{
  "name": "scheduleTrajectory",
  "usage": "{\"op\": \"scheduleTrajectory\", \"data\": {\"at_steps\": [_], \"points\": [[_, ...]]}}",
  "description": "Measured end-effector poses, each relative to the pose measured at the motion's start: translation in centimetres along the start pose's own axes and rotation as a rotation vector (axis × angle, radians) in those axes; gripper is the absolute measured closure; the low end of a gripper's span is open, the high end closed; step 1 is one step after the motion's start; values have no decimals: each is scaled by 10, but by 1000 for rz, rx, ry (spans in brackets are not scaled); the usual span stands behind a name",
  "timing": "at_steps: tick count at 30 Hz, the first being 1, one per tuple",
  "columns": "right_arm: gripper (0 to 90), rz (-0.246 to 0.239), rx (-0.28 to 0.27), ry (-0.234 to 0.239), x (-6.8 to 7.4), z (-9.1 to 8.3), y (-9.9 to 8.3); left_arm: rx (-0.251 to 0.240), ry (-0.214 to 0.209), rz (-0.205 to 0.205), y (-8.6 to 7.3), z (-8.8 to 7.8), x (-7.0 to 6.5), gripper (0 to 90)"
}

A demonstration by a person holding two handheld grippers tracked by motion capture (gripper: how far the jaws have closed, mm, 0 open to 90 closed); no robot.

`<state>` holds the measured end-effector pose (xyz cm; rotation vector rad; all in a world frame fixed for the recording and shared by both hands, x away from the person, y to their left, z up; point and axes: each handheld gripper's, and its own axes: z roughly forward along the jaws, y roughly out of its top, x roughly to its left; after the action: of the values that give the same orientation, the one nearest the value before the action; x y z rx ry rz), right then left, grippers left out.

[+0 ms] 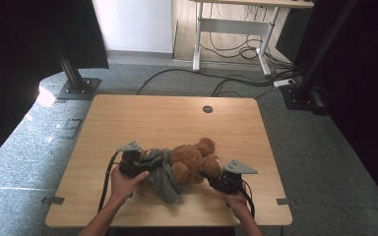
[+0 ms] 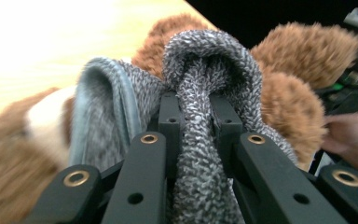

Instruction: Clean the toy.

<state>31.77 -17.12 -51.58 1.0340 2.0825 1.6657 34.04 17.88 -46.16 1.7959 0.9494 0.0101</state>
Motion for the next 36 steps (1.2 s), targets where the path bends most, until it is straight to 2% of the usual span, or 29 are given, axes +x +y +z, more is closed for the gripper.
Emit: {"op": "scheduleTrajectory", "data": {"at_steps": [1,3,6,8,10,11,14,17,18,19,22,23,26,30,34,36], "points": [[611,0,-3,-7,0,0,0,-16,-3,-2,2,-4,-2,773],[613,12,-7,-15,-1,1,0,-41,-38,-6,7,-6,-9,771],[613,12,-8,-22,-1,3,1,-55,-108,16,20,2,-29,768],[613,13,-7,-29,0,4,1,-41,-160,57,32,16,-51,766],[613,19,-9,-31,0,5,1,-17,-184,86,42,33,-67,765],[613,23,-10,-30,-1,5,1,4,-185,106,46,43,-73,764],[613,18,-11,-21,-1,5,0,61,-169,105,51,70,-80,762],[613,9,-12,-12,-1,4,-1,144,-99,103,48,96,-75,761],[613,3,-10,-12,-1,4,-1,158,-89,94,46,100,-72,761],[613,-1,-7,-15,0,4,-1,173,-81,80,42,104,-65,761],[613,-9,12,-28,-1,4,-3,168,-103,26,35,102,-50,769],[613,-7,13,-27,-1,4,-3,153,-108,12,33,98,-45,771],[613,-7,17,-34,-1,5,-3,125,-91,4,31,83,-38,775],[614,0,21,-45,-3,4,-4,77,-44,-13,30,62,-24,777],[614,6,20,-66,-5,3,-5,46,26,-46,26,35,0,779],[613,15,21,-70,-6,3,-6,27,15,-69,21,23,10,780]]}}
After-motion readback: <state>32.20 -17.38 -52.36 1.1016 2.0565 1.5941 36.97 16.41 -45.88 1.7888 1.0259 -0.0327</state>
